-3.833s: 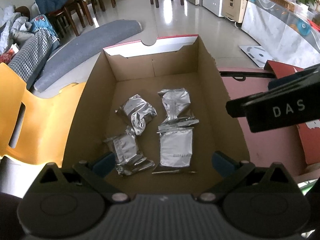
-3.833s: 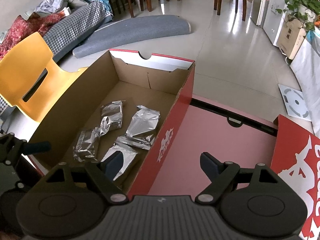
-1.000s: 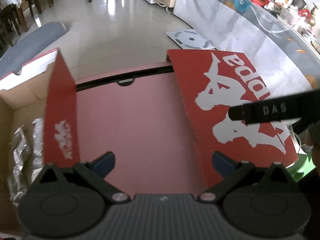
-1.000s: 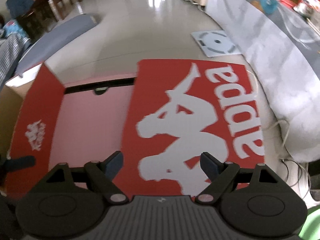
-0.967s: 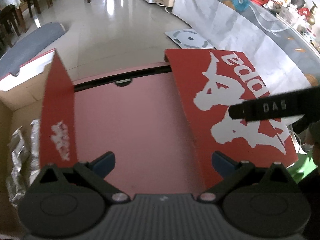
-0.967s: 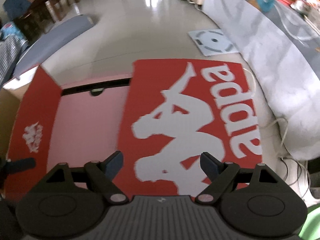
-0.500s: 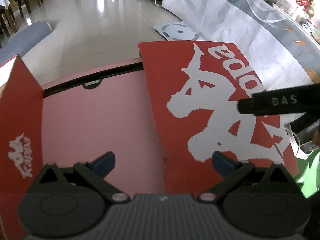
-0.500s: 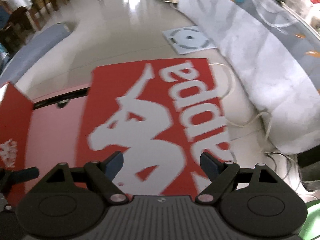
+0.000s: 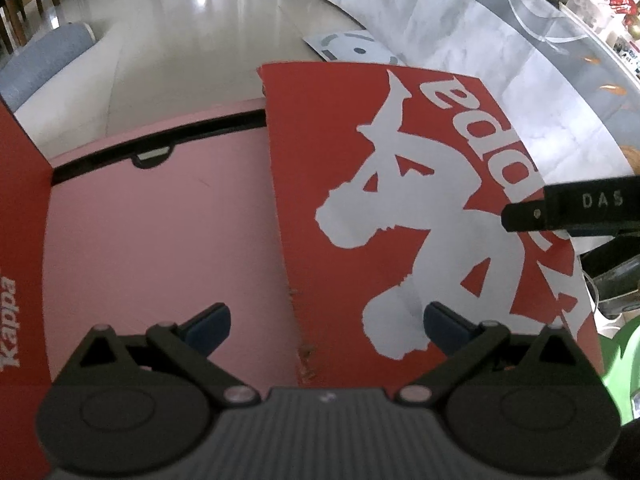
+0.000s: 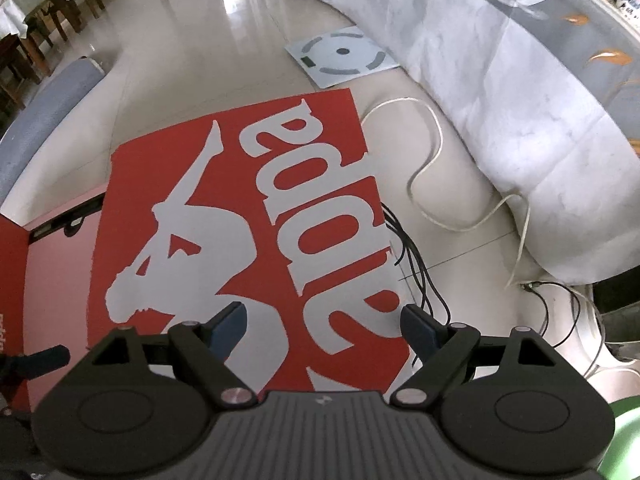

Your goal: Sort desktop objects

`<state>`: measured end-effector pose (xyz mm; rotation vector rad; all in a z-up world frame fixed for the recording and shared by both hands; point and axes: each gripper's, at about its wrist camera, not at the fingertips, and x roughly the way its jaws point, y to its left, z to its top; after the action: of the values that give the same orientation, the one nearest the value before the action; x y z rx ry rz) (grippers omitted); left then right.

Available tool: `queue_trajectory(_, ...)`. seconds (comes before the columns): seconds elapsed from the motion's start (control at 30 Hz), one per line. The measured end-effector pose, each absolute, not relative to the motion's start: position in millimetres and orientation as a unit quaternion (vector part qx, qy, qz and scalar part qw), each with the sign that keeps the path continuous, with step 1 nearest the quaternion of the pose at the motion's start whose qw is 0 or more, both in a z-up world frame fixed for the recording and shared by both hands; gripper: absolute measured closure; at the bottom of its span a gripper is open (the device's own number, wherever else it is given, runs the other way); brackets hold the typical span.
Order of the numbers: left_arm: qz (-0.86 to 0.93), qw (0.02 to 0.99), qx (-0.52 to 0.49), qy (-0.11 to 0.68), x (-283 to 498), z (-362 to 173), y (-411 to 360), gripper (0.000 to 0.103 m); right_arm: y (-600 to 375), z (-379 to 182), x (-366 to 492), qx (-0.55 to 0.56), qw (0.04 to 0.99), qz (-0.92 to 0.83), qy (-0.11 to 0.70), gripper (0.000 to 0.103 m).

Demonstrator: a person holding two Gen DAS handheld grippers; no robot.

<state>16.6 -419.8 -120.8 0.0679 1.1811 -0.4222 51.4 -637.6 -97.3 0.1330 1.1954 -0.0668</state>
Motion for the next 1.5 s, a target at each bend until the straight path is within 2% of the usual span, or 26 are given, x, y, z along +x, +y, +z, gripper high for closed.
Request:
queue_trajectory(0.5,-0.219,0.801,0.017,0.557,20.4,-129.7,-428.4,0.0,-631.7,-109.3,55.6,0.08,0.801,0.002,0.594,0.012)
queue_trajectory(1.0,-0.17,0.826,0.011,0.538,35.1,-123.0,-375.6,0.0,-584.8,-112.0,56.0,0.064,0.789,0.04,0.61,0.012)
queue_trajectory(1.27,-0.15,0.829,0.013,0.539,33.2,-123.3,-346.9,0.0,-555.4,-116.3,50.6,0.011,0.796,0.057,0.602,0.012)
queue_trajectory(1.5,-0.16,0.819,0.002,0.551,21.8,-131.2,-338.1,0.0,-569.6,-116.9,45.8,0.039,0.786,0.051,0.615,0.013)
